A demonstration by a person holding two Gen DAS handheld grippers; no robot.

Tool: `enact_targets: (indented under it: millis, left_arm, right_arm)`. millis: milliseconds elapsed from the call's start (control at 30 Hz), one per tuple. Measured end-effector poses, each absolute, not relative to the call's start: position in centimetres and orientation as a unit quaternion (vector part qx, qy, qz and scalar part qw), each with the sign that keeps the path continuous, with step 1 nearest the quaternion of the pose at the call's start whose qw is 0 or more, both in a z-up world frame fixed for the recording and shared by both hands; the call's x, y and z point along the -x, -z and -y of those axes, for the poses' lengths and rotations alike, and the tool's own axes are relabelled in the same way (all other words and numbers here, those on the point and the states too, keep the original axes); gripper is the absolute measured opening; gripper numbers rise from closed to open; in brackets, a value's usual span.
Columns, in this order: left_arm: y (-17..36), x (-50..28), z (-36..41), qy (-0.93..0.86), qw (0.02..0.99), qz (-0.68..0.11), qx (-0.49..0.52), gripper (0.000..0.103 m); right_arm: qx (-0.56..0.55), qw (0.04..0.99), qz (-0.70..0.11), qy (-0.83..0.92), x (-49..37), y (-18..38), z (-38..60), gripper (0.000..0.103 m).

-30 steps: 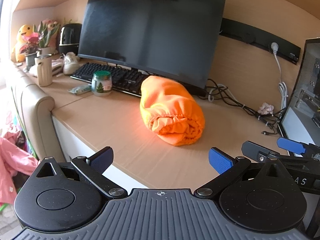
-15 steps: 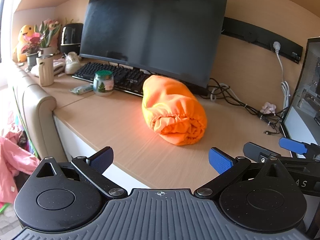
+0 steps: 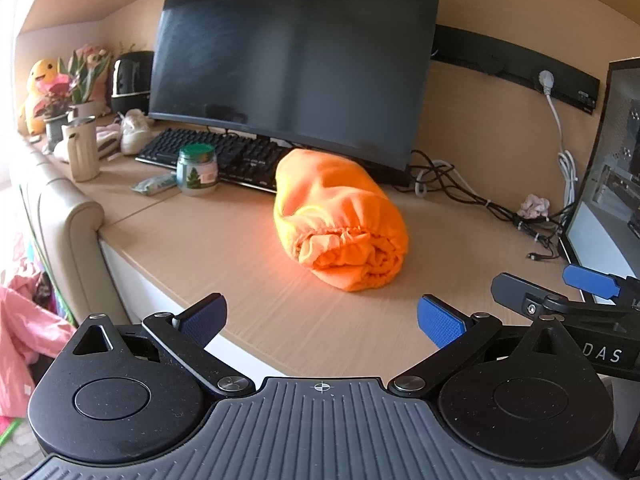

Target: Fold clothes

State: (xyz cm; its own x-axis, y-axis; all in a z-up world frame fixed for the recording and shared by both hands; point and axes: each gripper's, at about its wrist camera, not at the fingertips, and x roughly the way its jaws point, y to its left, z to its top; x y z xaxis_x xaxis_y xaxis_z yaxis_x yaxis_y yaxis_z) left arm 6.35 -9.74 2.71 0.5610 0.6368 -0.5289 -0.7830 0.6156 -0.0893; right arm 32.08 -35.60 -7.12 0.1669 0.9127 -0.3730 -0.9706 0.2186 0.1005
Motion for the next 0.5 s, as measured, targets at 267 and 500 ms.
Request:
enact_targets:
  millis: [267, 500]
  left_arm:
    - [-2.65, -6.85, 9.8, -0.411, 0.867, -0.236, 0.153, 0.103]
    - [-2.48, -6.94, 9.73, -0.409, 0.867, -0.239, 0.156, 0.103]
  right_arm:
    - [0.08, 0.759, -0.186, -0.619, -32.44, 7.32, 35.61, 0.103]
    - [0.081, 0.758, -0.19, -0.618, -32.55, 7.5, 35.57, 0.103]
